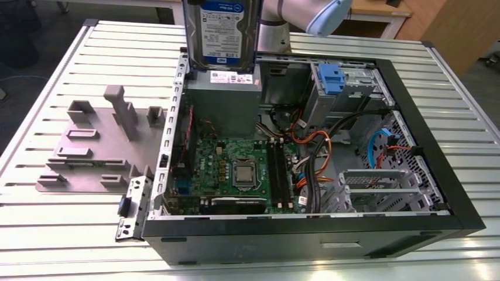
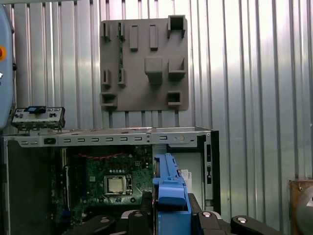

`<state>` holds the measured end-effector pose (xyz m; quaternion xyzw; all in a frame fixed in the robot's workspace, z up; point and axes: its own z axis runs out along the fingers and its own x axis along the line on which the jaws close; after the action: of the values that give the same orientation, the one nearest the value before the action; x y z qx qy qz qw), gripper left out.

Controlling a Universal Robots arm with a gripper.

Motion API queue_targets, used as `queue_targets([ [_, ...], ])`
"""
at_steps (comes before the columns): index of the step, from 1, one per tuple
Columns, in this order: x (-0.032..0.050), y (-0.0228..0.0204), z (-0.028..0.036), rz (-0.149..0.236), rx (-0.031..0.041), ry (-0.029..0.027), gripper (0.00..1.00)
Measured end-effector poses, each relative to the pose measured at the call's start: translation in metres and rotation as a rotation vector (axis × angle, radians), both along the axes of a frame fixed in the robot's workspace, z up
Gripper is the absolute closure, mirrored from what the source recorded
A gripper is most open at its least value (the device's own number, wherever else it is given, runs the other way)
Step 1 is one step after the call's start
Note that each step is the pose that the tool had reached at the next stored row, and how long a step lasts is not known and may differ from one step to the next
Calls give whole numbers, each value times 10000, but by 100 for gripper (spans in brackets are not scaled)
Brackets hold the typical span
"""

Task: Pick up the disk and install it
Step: 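Pick up the disk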

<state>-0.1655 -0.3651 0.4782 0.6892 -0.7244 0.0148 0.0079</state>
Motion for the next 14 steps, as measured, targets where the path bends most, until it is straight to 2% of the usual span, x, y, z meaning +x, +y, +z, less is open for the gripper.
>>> queue_targets([
  [14,12,-107,-2,0,-74,-1,64],
])
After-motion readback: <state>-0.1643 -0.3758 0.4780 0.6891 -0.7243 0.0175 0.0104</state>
